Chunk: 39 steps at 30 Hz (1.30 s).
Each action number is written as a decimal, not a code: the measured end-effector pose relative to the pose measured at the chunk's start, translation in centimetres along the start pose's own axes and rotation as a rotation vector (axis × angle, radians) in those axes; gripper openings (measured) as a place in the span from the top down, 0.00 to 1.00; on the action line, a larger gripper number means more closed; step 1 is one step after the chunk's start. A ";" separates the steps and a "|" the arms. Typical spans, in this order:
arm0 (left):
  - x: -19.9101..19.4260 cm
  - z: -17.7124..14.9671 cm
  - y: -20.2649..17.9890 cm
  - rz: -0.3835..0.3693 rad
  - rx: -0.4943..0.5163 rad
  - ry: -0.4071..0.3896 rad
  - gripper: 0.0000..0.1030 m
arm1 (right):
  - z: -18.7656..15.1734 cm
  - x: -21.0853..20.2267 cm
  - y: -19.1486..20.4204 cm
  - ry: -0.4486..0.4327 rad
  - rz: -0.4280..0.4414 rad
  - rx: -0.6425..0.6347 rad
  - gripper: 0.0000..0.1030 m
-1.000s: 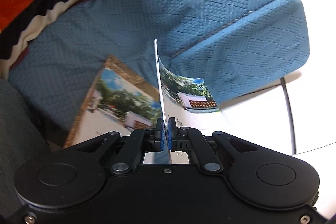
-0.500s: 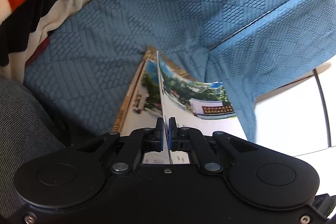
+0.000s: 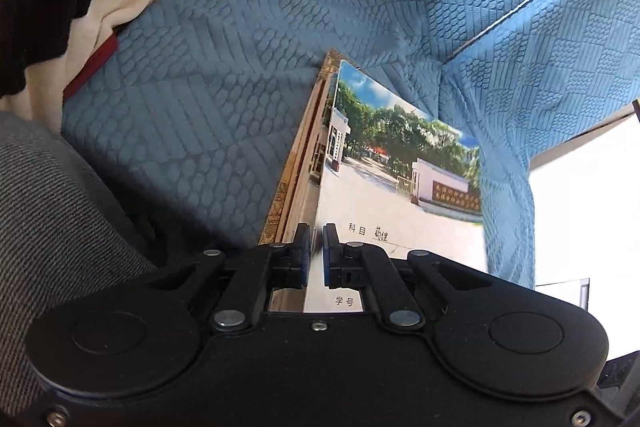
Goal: Organize objects
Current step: 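Lower the photo cards onto the book stack and open both grippers, then pull both open grippers back from the book stack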
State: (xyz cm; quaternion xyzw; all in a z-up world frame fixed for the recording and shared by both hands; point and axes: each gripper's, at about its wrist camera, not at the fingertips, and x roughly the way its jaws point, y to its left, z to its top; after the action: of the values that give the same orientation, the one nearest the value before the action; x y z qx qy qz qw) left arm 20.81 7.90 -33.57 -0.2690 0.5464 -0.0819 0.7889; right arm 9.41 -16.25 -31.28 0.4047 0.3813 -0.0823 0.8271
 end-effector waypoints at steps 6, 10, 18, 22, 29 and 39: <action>-0.5 0.1 -0.3 0.034 0.021 -0.014 0.83 | 0.4 0.2 -0.1 0.051 -0.012 0.030 0.79; -2.0 -0.1 -0.6 0.048 0.044 -0.041 0.60 | 0.8 -0.9 0.6 0.078 -0.044 0.002 0.63; -7.1 0.4 -1.6 0.080 0.101 -0.151 0.59 | 2.3 -4.9 2.0 0.028 -0.080 -0.103 0.62; -10.8 1.0 -3.2 0.066 0.159 -0.223 0.57 | 3.9 -7.3 4.5 -0.045 -0.057 -0.189 0.62; -17.3 1.5 -6.3 0.034 0.232 -0.332 0.53 | 6.0 -12.1 9.3 -0.160 0.015 -0.329 0.62; -22.4 -0.8 -10.0 0.067 0.305 -0.359 0.47 | 5.1 -16.6 11.7 -0.217 0.034 -0.442 0.62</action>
State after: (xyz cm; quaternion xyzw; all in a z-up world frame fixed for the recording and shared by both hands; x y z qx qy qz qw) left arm 13.03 8.73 -10.31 -0.1389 0.3872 -0.0883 0.9072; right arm 5.96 -15.11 -10.65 0.2090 0.2918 -0.0258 0.9330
